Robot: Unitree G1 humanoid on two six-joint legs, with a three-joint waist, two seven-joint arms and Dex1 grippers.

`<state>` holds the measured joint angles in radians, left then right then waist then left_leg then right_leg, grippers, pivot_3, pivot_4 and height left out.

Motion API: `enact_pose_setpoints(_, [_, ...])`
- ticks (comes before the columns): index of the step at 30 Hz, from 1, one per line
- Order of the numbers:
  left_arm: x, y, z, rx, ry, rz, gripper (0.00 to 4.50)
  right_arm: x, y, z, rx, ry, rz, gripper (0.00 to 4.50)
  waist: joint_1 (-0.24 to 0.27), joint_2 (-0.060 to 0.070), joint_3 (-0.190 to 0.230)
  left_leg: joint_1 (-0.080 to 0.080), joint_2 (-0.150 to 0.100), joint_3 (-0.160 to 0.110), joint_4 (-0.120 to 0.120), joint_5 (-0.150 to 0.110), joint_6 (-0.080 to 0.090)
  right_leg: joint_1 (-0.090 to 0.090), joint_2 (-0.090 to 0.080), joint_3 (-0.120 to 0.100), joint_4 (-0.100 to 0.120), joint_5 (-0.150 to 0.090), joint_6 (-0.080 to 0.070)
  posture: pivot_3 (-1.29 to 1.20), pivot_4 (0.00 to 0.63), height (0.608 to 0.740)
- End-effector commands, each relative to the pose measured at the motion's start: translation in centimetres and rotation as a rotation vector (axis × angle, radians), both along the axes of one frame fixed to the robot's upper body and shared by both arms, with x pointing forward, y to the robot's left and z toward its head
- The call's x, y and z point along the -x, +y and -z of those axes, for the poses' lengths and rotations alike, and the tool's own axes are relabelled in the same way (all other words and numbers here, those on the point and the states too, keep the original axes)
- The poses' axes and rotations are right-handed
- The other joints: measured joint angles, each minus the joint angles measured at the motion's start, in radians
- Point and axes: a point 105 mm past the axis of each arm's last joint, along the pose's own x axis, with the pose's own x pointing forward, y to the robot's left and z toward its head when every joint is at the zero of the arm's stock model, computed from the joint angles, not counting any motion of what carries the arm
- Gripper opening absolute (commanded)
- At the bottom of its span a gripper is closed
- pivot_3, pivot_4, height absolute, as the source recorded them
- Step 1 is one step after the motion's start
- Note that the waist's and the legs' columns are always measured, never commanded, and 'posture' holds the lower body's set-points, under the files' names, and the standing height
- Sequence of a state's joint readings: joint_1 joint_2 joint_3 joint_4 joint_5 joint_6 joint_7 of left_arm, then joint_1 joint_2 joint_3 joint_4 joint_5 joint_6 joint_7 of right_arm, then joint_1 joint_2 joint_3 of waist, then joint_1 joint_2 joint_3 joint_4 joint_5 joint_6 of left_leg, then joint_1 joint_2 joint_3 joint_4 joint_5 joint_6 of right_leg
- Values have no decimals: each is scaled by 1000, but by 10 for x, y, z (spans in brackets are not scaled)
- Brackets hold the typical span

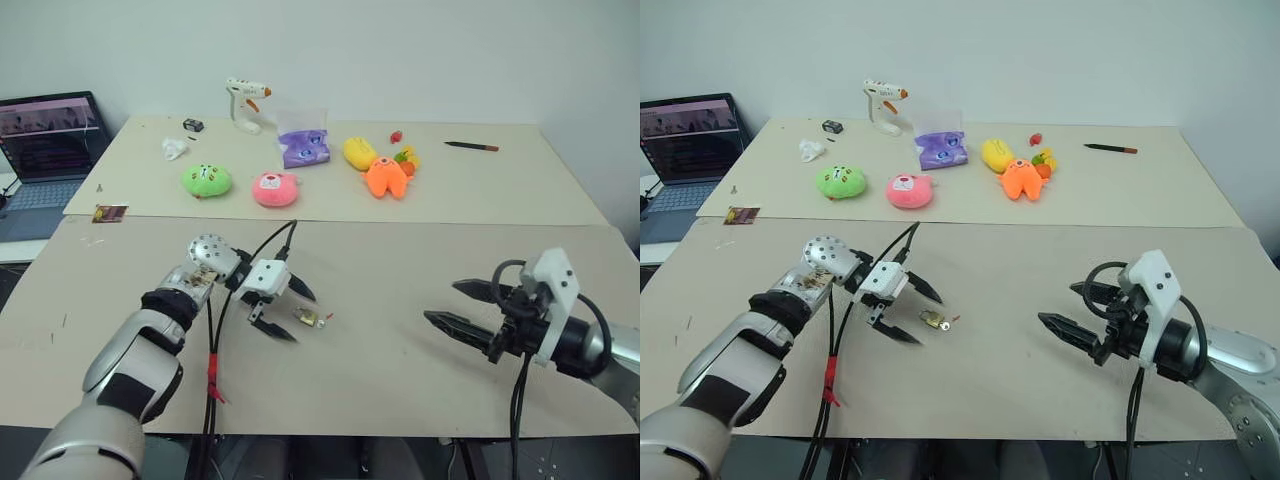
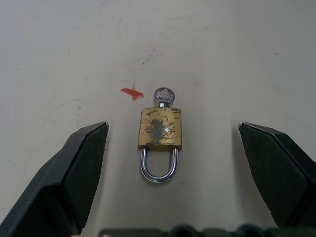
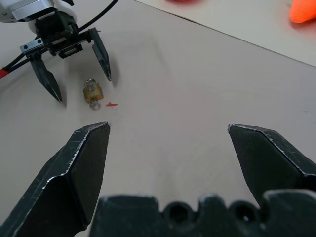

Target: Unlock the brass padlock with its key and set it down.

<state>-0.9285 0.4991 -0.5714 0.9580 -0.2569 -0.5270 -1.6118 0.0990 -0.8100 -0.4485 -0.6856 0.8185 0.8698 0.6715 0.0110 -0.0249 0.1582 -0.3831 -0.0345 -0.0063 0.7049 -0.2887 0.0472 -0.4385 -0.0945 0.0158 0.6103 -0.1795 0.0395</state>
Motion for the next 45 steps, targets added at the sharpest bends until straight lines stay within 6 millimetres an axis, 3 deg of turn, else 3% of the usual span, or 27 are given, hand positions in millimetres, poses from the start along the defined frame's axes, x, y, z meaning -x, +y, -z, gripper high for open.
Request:
enact_pose_setpoints(1, [-3, -8, -6, 4, -46, 38, 4500, 2, -1, -13, 8, -62, 7, 4490, 0, 0, 0, 0, 0, 0, 0, 0, 0, 0, 0, 0, 0, 0, 0, 0, 150, 740])
enact_pose_setpoints(8, [-3, 0, 7, -71, -48, 38, 4500, 0, -3, -14, 17, -66, 18, 4490, -1, 0, 0, 0, 0, 0, 0, 0, 0, 1, 0, 0, 0, 0, 0, 0, 150, 740])
enact_pose_setpoints(12, [-6, 6, 7, -90, -64, 27, 3607, -1, -3, -15, 19, -71, 19, 4500, -1, 0, 0, 3, 1, 0, 0, 0, 0, 3, 0, 0, 0, 0, 1, 0, 150, 740])
enact_pose_setpoints(20, [-6, 1, 6, -65, -44, 15, 873, -6, 1, -15, 30, -75, -5, 4500, 0, 0, 0, 13, 2, 0, 0, 0, 0, 14, 1, 0, -1, -3, 6, 0, 150, 740])
enact_pose_setpoints(22, [-7, -2, 3, -42, -56, 14, 815, -6, 4, -14, 27, -70, -23, 4500, 0, 0, 0, 13, 2, -1, 0, 0, 0, 14, 1, 0, -1, -6, 11, 0, 150, 740])
enact_pose_setpoints(25, [-11, -9, -5, 23, -87, -3, 815, -5, 11, -10, 25, -53, -52, 4500, 0, -1, 0, 12, 2, -1, 0, 0, 0, 13, 1, 0, -1, -2, 4, 0, 150, 740])
enact_pose_setpoints(30, [-34, -32, -44, 300, -458, -151, 815, 0, 25, 9, -25, 53, -102, 4500, 1, -1, 1, 10, 1, -2, 0, -1, 1, 12, 0, 0, -2, -2, 4, 0, 150, 740])
enact_pose_setpoints(32, [-28, -34, -71, 469, -677, -158, 815, 9, 29, 16, -91, 112, -131, 4500, 2, -1, 1, 10, 0, -2, 0, -1, 1, 11, -2, 0, -2, -2, 4, 0, 150, 740])
enact_pose_setpoints(34, [-22, -28, -80, 557, -755, -201, 815, 15, 34, 12, -234, 144, -142, 4500, 1, -1, 1, 10, 0, -2, -1, -1, 1, 11, -3, 0, -3, -2, 4, 0, 150, 740])
enact_pose_setpoints(41, [33, -19, -59, 588, -1038, -133, 815, 13, 48, 29, -340, 255, -157, 4500, -1, -1, 1, 14, 0, 0, -4, -3, -1, 11, -4, 1, -3, -1, 3, 0, 150, 740])
enact_pose_setpoints(45, [49, -16, -42, 532, -1097, -113, 815, 6, 66, 32, -321, 247, -205, 4500, 5, -1, 1, 15, 0, -1, -6, -2, -2, 12, -5, 0, -4, -1, 3, 0, 150, 740])
